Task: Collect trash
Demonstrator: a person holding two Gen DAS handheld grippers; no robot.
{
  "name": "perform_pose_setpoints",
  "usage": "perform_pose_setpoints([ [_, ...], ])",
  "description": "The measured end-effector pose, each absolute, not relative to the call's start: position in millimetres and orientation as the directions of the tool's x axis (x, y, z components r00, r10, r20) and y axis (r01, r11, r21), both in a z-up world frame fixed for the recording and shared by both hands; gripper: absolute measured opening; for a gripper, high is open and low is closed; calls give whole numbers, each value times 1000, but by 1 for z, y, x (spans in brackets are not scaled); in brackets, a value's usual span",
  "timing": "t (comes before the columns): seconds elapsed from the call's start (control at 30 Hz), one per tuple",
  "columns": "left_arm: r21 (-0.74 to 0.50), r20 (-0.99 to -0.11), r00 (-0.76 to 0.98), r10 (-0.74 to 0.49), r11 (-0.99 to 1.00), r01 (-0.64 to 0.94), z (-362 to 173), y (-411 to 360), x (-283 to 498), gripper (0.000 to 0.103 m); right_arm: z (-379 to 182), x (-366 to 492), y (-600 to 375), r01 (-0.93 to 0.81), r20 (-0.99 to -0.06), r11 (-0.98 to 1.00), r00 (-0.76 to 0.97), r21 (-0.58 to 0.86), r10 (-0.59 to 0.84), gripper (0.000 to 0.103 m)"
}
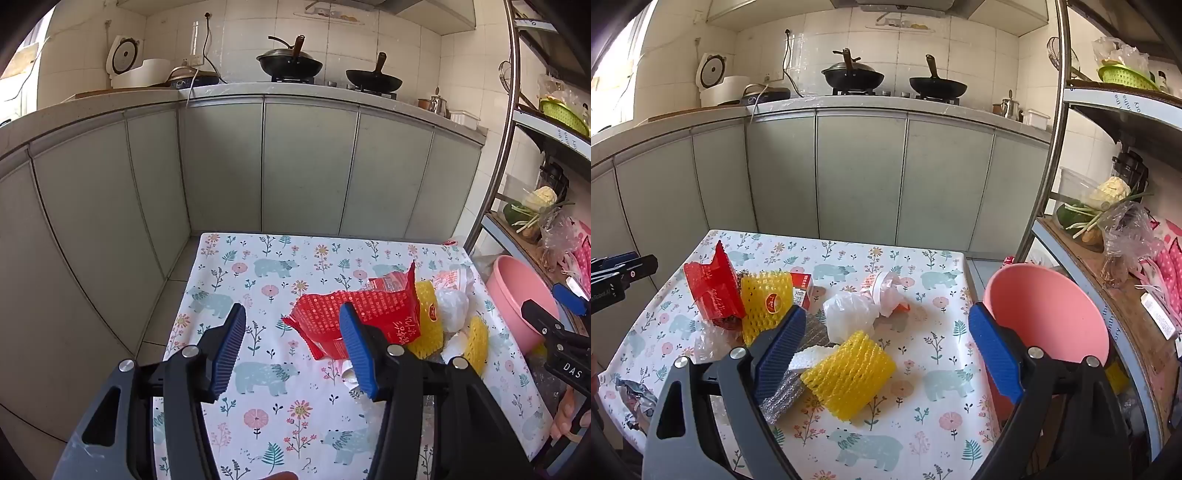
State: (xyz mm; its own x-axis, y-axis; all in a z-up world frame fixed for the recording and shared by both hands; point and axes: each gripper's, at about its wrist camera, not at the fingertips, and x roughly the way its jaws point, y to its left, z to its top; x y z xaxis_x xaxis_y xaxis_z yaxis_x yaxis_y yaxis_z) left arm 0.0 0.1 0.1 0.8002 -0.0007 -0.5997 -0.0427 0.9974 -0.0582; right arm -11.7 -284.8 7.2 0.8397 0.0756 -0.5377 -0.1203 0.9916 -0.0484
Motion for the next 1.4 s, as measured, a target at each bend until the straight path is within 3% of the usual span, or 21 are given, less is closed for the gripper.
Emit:
perform_pose_setpoints([
  [1.4,-59,-599,801,-2,997,-42,0,0,0,53,3,-11,-282,-121,-544,991,836,-52,74,90],
])
